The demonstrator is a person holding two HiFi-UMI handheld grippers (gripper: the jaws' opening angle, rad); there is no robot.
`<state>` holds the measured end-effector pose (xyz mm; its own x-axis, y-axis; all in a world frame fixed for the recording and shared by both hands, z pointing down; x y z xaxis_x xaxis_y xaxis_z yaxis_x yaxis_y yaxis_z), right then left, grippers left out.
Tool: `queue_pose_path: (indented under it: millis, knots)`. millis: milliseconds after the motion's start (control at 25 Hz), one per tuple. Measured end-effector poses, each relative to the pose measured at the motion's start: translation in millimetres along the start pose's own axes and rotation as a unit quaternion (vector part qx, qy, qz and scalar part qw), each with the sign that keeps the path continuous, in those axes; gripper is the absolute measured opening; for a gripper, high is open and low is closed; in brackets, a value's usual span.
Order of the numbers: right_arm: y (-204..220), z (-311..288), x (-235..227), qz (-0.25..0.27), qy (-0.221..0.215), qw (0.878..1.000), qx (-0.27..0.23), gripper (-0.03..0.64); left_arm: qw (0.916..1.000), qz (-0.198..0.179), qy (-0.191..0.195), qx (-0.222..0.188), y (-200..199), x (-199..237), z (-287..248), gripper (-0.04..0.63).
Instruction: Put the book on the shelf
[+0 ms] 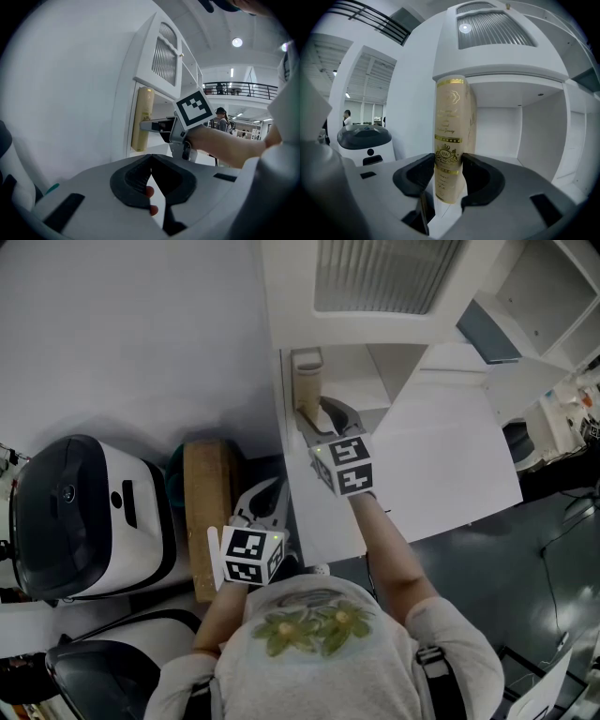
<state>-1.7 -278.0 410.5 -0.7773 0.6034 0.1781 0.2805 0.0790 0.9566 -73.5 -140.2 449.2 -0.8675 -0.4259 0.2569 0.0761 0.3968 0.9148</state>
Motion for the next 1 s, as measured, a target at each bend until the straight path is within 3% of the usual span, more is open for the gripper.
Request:
queue_pose_path:
  millis: [1000]
  knots:
    - [-3.4,-25.7,-12.4,-0.006,-0.006,1.000,-0.002,0.207,1.0000,0.004,-0.007,0.002,-5.8,13.2,-10.6,0.028]
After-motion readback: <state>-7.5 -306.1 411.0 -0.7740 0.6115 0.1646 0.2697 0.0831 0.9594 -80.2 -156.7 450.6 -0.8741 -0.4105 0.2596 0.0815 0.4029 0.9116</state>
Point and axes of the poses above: the fingertips, and each gripper's own axes: z backward along the fingers, x to its left, y out of its underside, the point moved 3 cm from there along z, backward along the fingers, and after that the axes turned 7 degrees about z, right-handed, at the moved point
